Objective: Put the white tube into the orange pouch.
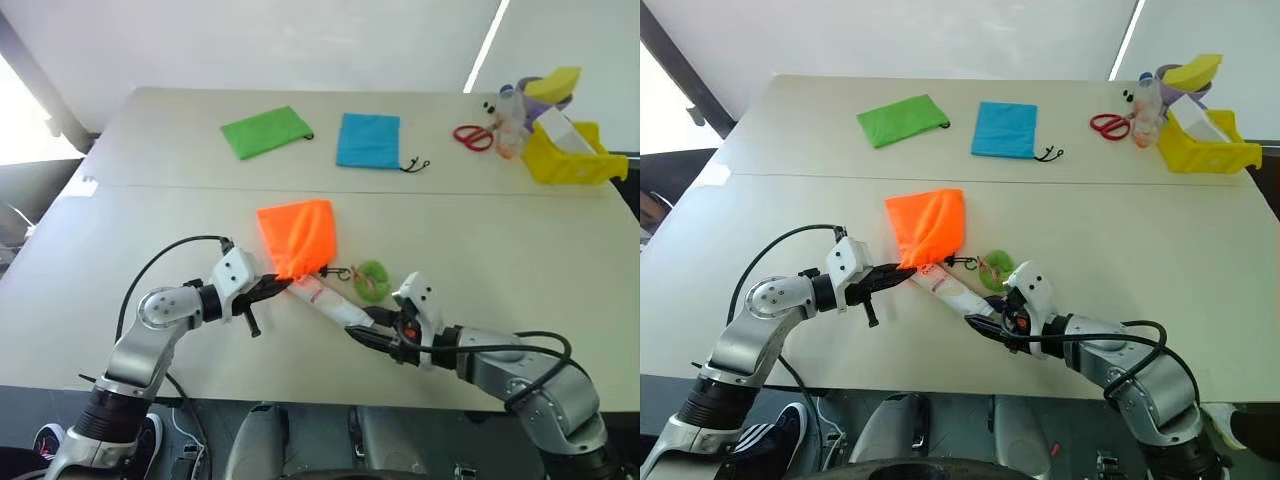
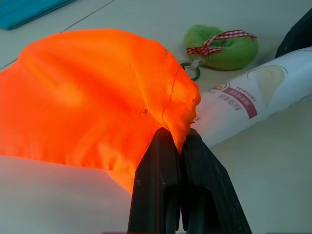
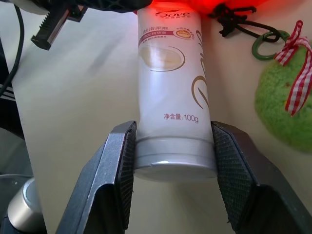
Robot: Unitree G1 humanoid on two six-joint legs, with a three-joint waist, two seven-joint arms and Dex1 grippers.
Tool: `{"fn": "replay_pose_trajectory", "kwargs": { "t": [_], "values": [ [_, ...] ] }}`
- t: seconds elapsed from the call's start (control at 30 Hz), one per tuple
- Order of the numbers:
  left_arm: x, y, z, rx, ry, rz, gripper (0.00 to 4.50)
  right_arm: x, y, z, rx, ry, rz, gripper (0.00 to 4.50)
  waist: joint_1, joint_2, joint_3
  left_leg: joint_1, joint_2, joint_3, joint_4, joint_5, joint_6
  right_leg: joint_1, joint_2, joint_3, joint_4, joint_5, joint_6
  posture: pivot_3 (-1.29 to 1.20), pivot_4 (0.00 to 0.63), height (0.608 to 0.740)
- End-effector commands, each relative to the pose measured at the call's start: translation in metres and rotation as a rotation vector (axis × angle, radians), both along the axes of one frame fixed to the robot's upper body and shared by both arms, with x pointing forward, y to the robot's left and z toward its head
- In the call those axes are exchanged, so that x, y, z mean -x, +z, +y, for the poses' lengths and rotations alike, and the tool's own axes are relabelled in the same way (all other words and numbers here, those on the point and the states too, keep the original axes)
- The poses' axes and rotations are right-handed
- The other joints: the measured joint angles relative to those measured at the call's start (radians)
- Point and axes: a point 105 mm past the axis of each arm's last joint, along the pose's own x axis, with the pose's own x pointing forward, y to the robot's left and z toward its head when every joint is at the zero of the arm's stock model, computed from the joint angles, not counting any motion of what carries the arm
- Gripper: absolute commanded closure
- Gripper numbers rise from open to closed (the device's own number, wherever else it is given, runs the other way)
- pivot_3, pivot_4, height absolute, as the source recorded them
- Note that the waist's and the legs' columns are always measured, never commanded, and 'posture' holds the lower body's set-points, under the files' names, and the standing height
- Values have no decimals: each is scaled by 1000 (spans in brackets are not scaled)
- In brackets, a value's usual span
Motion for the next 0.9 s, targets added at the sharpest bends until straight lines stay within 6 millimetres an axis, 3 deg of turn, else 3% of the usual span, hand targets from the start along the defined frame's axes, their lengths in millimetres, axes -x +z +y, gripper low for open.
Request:
{"fn": "replay_pose_trajectory", "kwargs": {
  "t": [0.03, 0.3, 0.7, 0.9],
  "values": [
    [1, 13, -4, 13, -32, -40, 4500, -15, 14, 9, -18, -18, -105, 2714, 1, 0, 0, 0, 0, 0, 0, 0, 0, 0, 0, 0, 0, 0, 0, 0, 150, 740],
    [1, 12, -5, 14, -29, -37, 4500, -32, 24, 22, -99, -102, -122, 2714, 3, 0, 0, -1, 0, 0, 0, 0, 0, -1, 0, 0, 0, 0, 0, 0, 150, 740],
    [-1, 11, 3, 6, 11, -39, 4500, -38, 38, 4, -183, -185, -112, 2714, 3, 0, 0, -1, 0, -1, 0, 0, 0, -1, 0, 0, 0, 0, 0, 0, 150, 740],
    [-14, 21, 11, 66, 91, -62, 4500, -34, 37, 4, -211, -193, -87, 2714, 3, 0, 0, -1, 0, -1, -1, 0, 0, -1, 0, 0, 0, 0, 0, 0, 150, 740]
  ]
}}
